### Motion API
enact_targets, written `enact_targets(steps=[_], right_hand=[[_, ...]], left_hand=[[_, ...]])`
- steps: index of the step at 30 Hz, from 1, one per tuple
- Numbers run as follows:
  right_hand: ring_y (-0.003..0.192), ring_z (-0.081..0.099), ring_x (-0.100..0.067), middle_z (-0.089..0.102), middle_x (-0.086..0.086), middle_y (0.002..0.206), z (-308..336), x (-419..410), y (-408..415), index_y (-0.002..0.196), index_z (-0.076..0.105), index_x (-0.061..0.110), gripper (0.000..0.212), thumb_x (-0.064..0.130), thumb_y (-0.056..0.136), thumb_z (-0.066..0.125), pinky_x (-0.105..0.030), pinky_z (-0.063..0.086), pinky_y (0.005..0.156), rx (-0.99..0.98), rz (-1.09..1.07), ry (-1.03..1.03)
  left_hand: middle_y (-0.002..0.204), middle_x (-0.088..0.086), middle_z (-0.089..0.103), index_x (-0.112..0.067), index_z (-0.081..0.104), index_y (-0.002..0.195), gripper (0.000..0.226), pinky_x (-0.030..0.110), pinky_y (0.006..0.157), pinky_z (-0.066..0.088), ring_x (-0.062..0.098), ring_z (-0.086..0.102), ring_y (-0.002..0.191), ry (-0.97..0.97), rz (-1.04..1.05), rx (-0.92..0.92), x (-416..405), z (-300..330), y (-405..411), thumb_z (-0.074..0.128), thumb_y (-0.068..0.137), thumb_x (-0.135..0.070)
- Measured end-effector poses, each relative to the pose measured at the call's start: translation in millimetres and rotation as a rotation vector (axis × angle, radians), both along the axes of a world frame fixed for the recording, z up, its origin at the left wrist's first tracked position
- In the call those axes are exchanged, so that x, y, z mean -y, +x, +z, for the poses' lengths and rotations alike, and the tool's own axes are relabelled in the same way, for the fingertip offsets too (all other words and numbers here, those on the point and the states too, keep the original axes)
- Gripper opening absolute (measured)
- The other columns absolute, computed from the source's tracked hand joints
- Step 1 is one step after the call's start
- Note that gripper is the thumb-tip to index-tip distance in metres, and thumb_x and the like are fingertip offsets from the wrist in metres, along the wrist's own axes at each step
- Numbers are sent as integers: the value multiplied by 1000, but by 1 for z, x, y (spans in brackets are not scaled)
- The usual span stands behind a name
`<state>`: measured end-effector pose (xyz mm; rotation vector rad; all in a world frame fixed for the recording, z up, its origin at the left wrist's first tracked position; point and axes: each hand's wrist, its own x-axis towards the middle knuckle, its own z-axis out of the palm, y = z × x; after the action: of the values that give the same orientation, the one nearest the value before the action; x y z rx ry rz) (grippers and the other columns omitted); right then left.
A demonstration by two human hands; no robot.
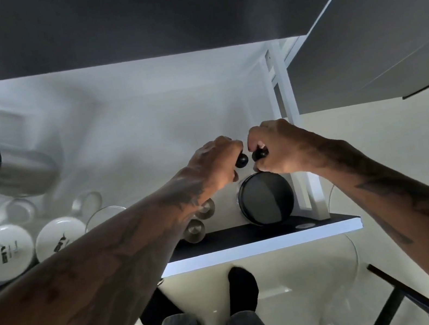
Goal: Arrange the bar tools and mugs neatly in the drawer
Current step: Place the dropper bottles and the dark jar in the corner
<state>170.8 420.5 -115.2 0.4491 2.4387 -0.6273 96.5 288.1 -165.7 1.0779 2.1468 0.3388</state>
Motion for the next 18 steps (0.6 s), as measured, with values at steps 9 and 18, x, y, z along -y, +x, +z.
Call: enact_targets(steps=[9, 18], right_hand=[[96, 67, -26, 68, -6, 111, 53, 17, 0, 106, 71, 18, 17, 19, 92, 62, -32, 52, 85, -215, -62, 58], [91, 68, -28, 68, -17, 108, 11, 113, 0, 117, 65, 3, 27, 4, 90, 67, -35, 60, 77, -16, 66, 16]], left_hand=[[120, 2, 70, -19, 70, 118, 31, 19, 78, 39, 16, 63, 98, -60, 103, 0, 68, 66, -51, 66, 88, -13], [87, 1, 65, -15, 70, 82, 3, 24, 58, 40, 21, 64, 85, -277, -71, 18, 95, 47, -34, 69, 85, -16]])
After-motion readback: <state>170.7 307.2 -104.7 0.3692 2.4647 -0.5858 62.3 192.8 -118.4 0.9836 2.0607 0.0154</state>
